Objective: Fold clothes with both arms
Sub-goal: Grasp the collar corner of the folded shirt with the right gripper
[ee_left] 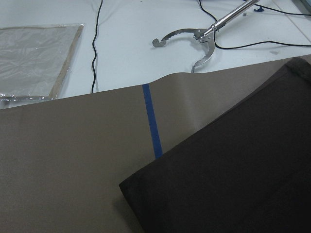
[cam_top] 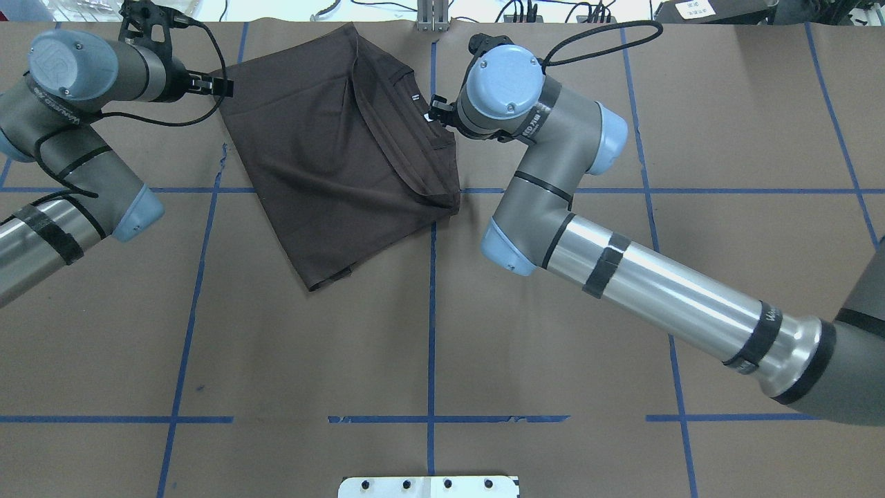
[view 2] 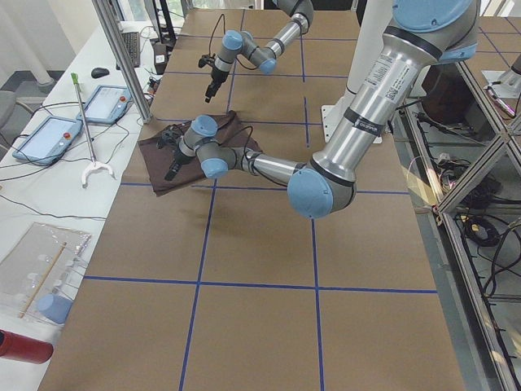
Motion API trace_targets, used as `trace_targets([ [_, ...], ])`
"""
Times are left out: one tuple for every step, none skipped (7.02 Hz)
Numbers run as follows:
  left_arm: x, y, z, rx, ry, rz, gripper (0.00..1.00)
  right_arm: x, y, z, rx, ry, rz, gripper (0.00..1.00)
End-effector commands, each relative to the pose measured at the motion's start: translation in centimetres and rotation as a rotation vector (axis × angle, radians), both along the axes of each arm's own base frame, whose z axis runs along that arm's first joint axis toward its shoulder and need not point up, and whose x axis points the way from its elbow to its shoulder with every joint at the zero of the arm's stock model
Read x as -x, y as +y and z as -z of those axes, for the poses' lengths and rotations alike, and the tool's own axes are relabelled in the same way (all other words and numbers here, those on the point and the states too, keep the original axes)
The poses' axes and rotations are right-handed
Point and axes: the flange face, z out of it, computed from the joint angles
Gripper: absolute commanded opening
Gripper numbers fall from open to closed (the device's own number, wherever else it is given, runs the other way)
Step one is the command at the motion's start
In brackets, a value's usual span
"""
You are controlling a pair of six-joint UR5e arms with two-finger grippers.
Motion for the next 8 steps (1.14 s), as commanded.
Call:
trace_targets([
  [-0.2,0.1,0.2,-0.002,0.004,-0.003,1.0,3.6,-1.8,0.1,0.023,0.044,-0.007,0.66],
  [-0.3,0.2,0.2,-0.002,0.004,-0.005,1.0,4.7,-1.7,-1.2,0.012,0.056,-0.019,0.65],
  [-0.3,0.2,0.2,-0.003,0.003,-0.005,1.0,5.2,-1.4,-1.8,0.016,0.063,-0.014,0.65],
  [-0.3,0.2,0.2,-0.003,0.003,-0.006,1.0,5.7,-1.0,-2.2,0.016,0.072,-0.012,0.63],
  [-0.3,0.2,0.2,-0.003,0.003,-0.006,1.0,5.8,-1.0,-2.2,0.015,0.073,-0.012,0.62],
  [-0.3,0.2,0.2,-0.003,0.003,-0.006,1.0,6.3,-0.7,-3.0,0.022,0.087,-0.007,0.61],
  [-0.3,0.2,0.0,-0.001,0.001,-0.006,1.0,6.4,-0.7,-3.3,0.024,0.093,-0.008,0.61],
  [-0.4,0.3,0.0,0.001,0.0,-0.007,1.0,6.6,-0.6,-3.5,0.022,0.098,-0.009,0.59],
])
